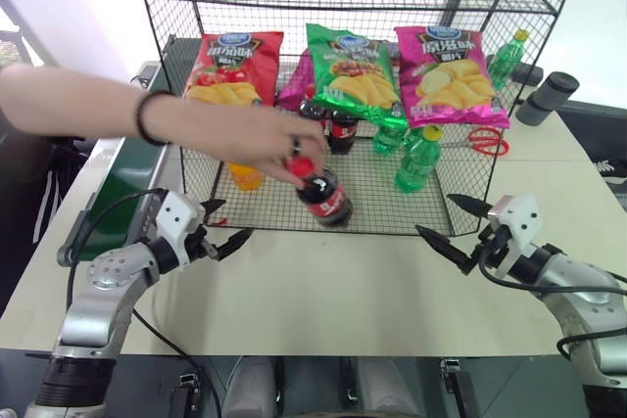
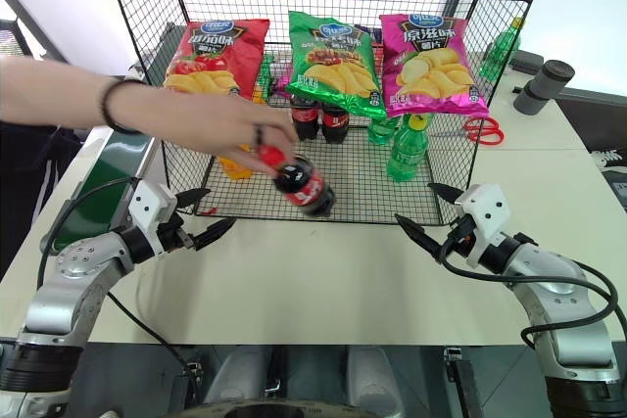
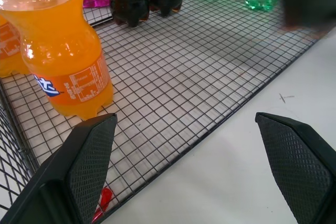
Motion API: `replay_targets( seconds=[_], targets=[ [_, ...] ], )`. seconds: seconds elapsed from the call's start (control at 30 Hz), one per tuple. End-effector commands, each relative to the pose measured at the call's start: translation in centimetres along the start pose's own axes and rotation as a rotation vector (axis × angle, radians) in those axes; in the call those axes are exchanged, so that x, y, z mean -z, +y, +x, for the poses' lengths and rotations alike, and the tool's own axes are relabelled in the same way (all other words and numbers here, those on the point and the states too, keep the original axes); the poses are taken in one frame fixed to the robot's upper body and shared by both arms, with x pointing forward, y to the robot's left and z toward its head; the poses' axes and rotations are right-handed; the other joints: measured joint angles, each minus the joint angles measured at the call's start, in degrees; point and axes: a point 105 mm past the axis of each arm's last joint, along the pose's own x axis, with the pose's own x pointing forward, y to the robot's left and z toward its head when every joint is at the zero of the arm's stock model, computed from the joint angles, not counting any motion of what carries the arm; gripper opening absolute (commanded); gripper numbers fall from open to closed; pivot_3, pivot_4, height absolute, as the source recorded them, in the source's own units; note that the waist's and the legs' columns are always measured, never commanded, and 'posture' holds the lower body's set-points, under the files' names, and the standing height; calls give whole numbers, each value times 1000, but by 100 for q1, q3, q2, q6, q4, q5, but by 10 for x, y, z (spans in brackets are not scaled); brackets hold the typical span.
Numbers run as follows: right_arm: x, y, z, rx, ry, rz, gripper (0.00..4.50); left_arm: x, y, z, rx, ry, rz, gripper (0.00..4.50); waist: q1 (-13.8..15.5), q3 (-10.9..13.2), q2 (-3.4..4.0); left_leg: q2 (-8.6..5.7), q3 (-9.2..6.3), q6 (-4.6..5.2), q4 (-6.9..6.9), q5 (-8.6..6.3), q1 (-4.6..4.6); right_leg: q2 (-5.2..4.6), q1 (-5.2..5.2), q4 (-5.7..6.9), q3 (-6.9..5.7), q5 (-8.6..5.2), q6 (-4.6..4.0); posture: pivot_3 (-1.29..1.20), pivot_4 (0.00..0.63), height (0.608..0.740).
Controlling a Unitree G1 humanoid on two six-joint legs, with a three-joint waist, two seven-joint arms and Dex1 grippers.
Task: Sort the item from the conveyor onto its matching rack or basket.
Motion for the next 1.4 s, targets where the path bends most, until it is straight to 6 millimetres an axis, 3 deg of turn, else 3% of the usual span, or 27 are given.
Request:
replay_targets(
  seconds=[0.03, 0.33, 0.63, 0.77, 0.93, 1.03, 1.1, 1.23, 1.4],
  targets=[
    [-10, 0, 4, -3, -40, -19, 4486, -13, 0, -2, -7, -39, 30, 4500, 0, 0, 0, 0, 0, 0, 0, 0, 0, 0, 0, 0, 0, 0, 0, 0, 150, 740],
    [-9, 4, 4, -5, -39, -13, 4486, -12, 0, -5, -16, -33, 2, 4500, 1, 0, 0, 0, 0, 0, 0, 0, 0, -1, 0, 0, 0, 0, 0, 0, 150, 740],
    [-8, 4, 9, -18, -47, -7, 4486, -22, 21, -19, -132, -81, -33, 4500, 0, 0, 0, 1, 0, 0, 1, 0, 1, -3, 0, 1, 0, 0, 0, 0, 150, 740],
    [-9, 4, 13, -24, -53, -8, 4486, -34, 39, -30, -228, -174, -93, 4500, 1, 0, -1, 1, -1, 0, 2, 0, 0, -7, 0, 1, -1, 0, 0, 0, 150, 740],
    [-11, 6, 16, -31, -62, -9, 4486, -40, 75, -51, -438, -276, -167, 4500, -2, -1, -1, 0, -2, 0, 4, 0, 1, -5, 1, 5, -1, 0, 1, 0, 150, 740],
    [-13, 9, 19, -39, -71, -8, 4486, -39, 110, -72, -669, -308, -167, 4500, 0, -1, -1, 1, -2, 0, 4, 0, 2, 2, 0, 7, -1, 1, 1, 0, 150, 740],
    [-14, 10, 21, -45, -77, -7, 4486, -32, 124, -81, -764, -278, -154, 4500, 1, -1, -2, 1, -3, 0, 5, 0, 2, 4, 0, 7, -2, 1, 1, 0, 150, 740],
    [-18, 18, 25, -66, -93, -3, 4486, -16, 135, -88, -851, -220, -135, 4500, 2, -1, -2, -1, 1, 0, 5, 0, 1, 3, 0, 5, -3, 1, 2, 0, 150, 740],
    [-23, 29, 32, -95, -115, 2, 4486, -10, 135, -83, -864, -218, -133, 4500, 2, -3, -7, 1, -1, 0, 5, 0, 0, -3, 0, 6, -4, 1, 1, 0, 150, 740]
  ],
)
